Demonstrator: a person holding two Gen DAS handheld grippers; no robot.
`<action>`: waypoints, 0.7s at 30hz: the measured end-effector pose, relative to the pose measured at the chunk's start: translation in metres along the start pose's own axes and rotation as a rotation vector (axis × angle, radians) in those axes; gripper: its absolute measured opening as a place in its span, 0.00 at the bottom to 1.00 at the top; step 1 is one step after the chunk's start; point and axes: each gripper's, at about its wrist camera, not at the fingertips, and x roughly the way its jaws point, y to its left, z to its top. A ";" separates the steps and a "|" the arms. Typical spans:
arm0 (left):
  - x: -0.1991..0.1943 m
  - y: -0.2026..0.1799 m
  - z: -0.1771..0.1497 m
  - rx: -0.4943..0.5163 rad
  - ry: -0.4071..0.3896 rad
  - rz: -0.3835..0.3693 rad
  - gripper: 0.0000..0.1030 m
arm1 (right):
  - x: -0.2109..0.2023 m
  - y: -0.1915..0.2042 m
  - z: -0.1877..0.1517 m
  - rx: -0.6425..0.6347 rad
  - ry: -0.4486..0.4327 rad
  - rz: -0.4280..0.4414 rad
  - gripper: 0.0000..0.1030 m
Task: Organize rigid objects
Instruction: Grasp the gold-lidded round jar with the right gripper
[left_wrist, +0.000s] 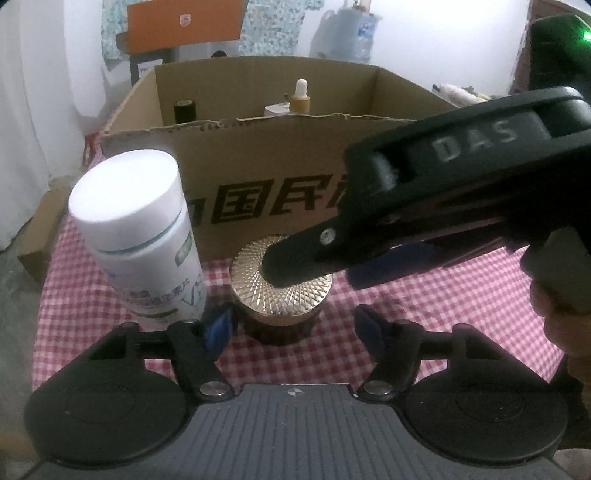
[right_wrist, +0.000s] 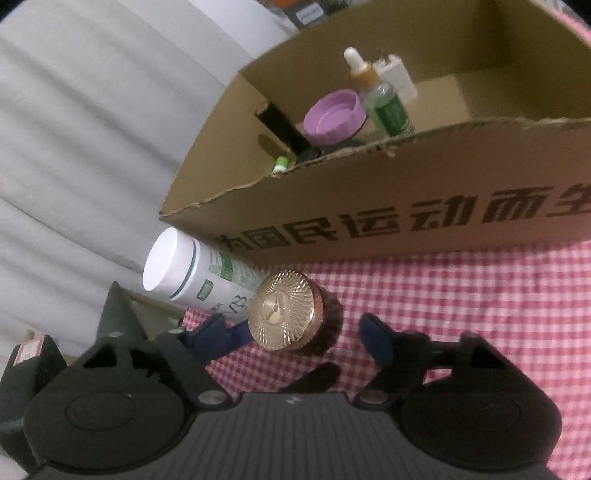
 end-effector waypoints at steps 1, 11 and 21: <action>0.000 -0.001 0.000 0.002 0.000 0.000 0.67 | 0.002 -0.001 0.001 0.000 0.007 0.007 0.70; -0.001 -0.012 0.001 0.034 0.014 -0.041 0.64 | 0.001 -0.005 0.005 0.005 0.007 0.002 0.62; 0.002 -0.040 0.005 0.114 0.022 -0.110 0.65 | -0.028 -0.032 -0.006 0.050 -0.033 -0.036 0.62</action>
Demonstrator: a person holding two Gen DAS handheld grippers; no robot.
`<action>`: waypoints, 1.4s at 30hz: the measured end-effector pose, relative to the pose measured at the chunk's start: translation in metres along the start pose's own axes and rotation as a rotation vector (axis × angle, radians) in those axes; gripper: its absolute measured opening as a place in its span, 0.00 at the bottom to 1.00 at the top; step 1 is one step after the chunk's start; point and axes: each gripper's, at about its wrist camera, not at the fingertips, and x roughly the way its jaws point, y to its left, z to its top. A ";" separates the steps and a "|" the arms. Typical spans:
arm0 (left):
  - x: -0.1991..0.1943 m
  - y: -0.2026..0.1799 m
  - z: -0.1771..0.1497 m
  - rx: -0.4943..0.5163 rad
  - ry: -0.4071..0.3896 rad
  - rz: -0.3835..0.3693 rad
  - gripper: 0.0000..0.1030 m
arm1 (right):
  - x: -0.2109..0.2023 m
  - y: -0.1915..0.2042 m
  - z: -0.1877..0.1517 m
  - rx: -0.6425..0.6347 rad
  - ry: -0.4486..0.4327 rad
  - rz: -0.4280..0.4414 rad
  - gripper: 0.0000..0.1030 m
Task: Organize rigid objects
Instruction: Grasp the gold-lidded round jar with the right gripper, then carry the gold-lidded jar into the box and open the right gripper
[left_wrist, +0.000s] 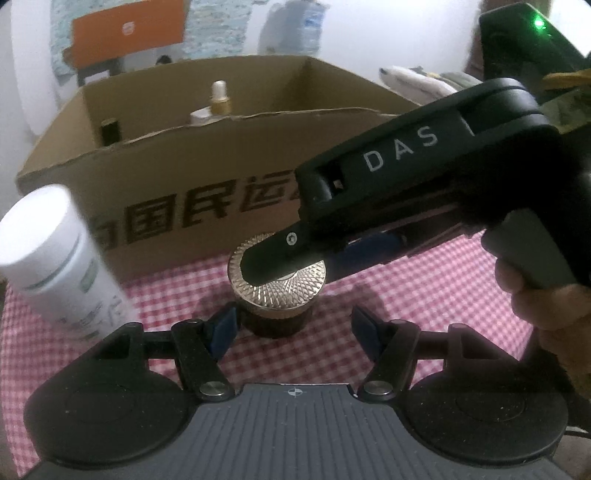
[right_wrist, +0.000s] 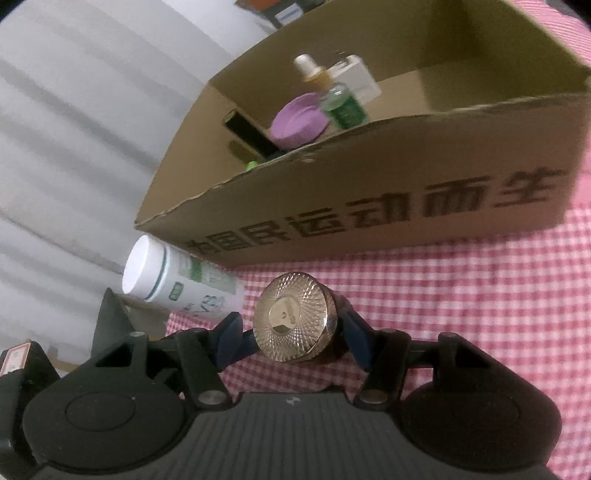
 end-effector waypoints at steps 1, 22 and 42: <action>0.000 -0.002 0.001 0.008 -0.002 0.007 0.65 | -0.003 -0.004 0.000 0.010 -0.006 0.001 0.62; 0.029 -0.001 0.013 0.009 0.012 0.072 0.56 | 0.017 -0.017 0.014 0.049 0.030 0.034 0.67; 0.013 -0.018 0.012 0.034 -0.009 0.065 0.54 | 0.003 -0.011 0.007 0.029 0.025 0.002 0.66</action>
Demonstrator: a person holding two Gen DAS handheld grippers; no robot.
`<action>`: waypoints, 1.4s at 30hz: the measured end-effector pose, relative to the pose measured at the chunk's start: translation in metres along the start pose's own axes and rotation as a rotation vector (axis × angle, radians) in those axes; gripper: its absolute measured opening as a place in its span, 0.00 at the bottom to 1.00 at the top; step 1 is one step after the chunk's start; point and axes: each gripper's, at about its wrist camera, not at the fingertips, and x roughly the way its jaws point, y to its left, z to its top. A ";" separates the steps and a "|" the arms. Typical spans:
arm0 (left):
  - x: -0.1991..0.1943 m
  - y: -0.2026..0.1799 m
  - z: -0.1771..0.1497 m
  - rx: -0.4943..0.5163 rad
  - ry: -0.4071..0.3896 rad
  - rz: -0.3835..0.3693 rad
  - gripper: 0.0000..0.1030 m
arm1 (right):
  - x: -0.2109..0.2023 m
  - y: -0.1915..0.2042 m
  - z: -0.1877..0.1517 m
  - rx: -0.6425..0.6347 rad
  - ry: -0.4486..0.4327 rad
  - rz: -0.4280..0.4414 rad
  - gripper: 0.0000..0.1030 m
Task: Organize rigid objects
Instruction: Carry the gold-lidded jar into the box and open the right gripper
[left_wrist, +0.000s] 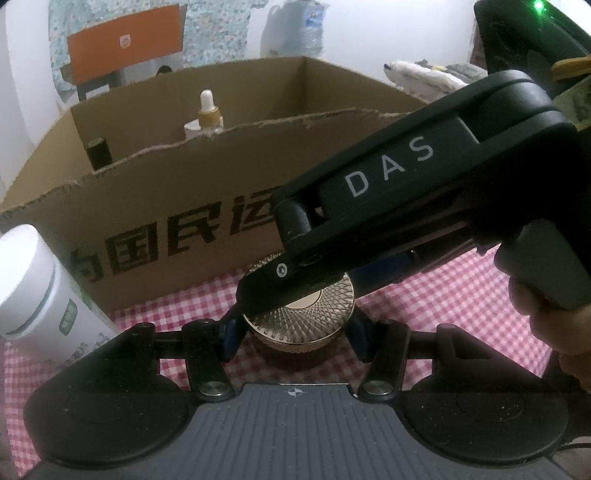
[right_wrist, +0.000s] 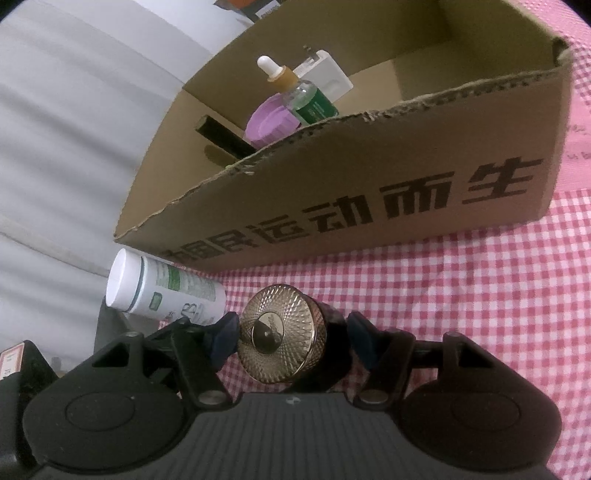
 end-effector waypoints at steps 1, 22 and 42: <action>-0.004 -0.002 0.000 0.003 -0.007 0.000 0.54 | -0.003 0.002 -0.001 -0.004 -0.005 -0.001 0.66; -0.083 -0.008 0.087 0.014 -0.209 0.000 0.54 | -0.108 0.079 0.045 -0.226 -0.144 0.015 0.66; 0.053 0.040 0.178 -0.169 -0.015 -0.051 0.54 | -0.032 0.022 0.210 -0.171 0.043 -0.089 0.67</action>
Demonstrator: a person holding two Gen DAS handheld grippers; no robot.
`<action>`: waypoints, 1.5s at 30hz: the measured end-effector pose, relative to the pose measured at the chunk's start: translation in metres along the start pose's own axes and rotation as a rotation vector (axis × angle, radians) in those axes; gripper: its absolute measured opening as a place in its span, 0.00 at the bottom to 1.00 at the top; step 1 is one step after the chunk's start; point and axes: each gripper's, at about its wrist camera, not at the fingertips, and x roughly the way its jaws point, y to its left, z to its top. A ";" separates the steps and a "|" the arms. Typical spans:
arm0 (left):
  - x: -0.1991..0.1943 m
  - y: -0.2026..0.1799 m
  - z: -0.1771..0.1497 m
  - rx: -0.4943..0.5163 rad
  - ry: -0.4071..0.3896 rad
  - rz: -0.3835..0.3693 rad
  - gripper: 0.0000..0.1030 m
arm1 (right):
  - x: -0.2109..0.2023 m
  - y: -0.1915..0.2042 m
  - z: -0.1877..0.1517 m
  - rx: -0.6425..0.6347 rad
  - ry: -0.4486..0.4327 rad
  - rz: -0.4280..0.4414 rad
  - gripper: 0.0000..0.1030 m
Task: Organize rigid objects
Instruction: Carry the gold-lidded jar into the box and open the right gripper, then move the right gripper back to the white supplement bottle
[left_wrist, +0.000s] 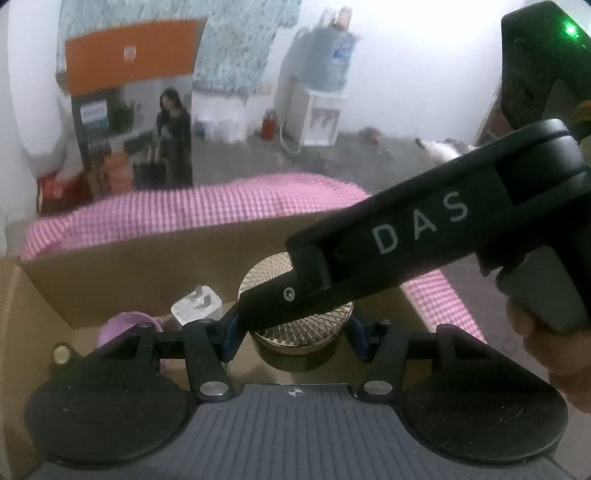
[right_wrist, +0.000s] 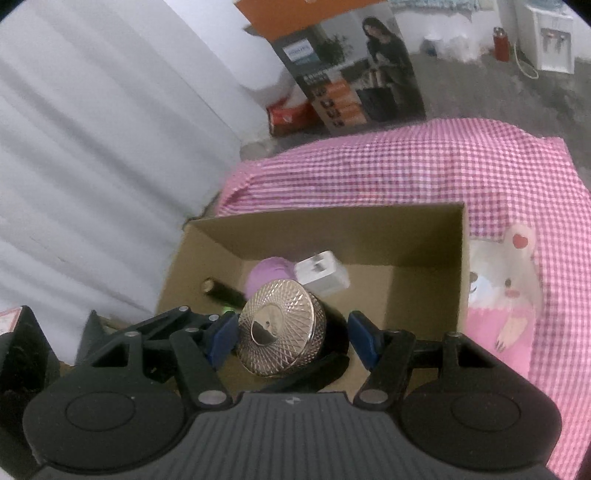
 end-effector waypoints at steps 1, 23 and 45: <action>0.006 0.003 0.001 -0.012 0.015 -0.003 0.54 | 0.006 -0.003 0.004 0.003 0.016 -0.006 0.67; 0.056 0.006 0.008 -0.066 0.155 0.018 0.57 | 0.051 -0.006 0.029 -0.160 0.107 -0.185 0.67; -0.021 -0.006 0.001 -0.025 -0.005 0.006 0.88 | -0.024 0.013 -0.008 -0.138 -0.131 -0.128 0.76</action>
